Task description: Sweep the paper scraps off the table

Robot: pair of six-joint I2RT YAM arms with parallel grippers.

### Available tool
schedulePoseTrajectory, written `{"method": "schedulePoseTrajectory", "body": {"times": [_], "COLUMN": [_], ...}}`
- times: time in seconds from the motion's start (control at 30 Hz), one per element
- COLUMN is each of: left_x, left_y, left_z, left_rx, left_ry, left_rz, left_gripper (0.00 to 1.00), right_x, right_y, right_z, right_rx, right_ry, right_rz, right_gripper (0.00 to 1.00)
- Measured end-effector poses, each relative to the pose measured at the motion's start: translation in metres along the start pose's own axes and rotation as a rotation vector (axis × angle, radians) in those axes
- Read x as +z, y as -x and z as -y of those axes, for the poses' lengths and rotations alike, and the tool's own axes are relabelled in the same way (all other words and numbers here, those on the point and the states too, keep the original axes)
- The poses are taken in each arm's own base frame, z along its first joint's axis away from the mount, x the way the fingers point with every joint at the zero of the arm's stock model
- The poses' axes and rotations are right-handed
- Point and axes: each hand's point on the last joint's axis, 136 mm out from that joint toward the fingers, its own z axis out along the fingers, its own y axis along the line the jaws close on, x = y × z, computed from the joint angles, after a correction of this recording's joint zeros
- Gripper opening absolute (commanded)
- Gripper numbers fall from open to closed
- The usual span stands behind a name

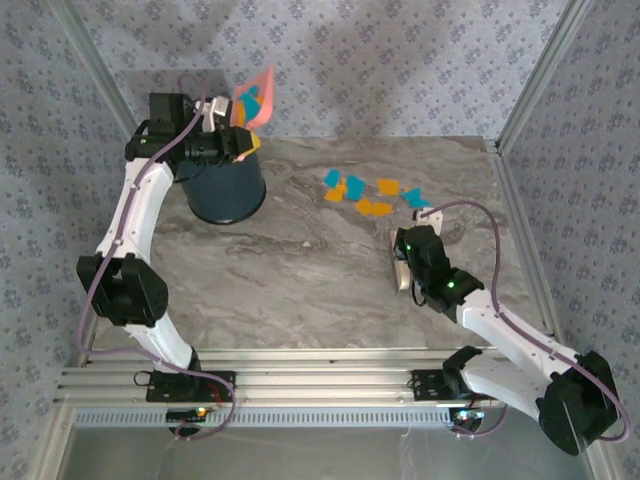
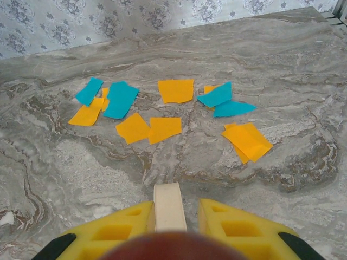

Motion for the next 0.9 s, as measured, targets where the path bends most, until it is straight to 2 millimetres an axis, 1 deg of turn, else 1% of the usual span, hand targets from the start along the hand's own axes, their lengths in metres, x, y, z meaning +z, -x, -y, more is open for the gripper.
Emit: {"method": "schedulePoseTrajectory", "body": {"times": [0.13, 0.4, 0.7, 0.8, 0.9], "left_x": [-0.005, -0.011, -0.013, -0.014, -0.016], "left_y": [0.01, 0.026, 0.042, 0.045, 0.051], "left_z": [-0.002, -0.028, -0.047, -0.049, -0.045], "left_rx": [-0.038, -0.195, -0.354, -0.398, -0.407], "left_ry": [-0.016, -0.052, -0.136, -0.16, -0.185], "left_rz": [0.033, 0.1, 0.181, 0.196, 0.214], "left_gripper": [0.0, 0.0, 0.0, 0.0, 0.0], "right_x": [0.0, 0.0, 0.0, 0.0, 0.0], "right_y": [-0.001, -0.001, 0.001, 0.001, 0.001], "right_z": [0.0, 0.0, -0.001, -0.001, -0.001], "right_rx": [-0.001, -0.005, -0.005, -0.005, -0.005], "right_ry": [0.002, -0.001, 0.002, 0.002, 0.002], "right_rz": [-0.004, -0.011, -0.014, -0.014, -0.015], "right_gripper": [0.0, 0.0, 0.0, 0.0, 0.0]}}
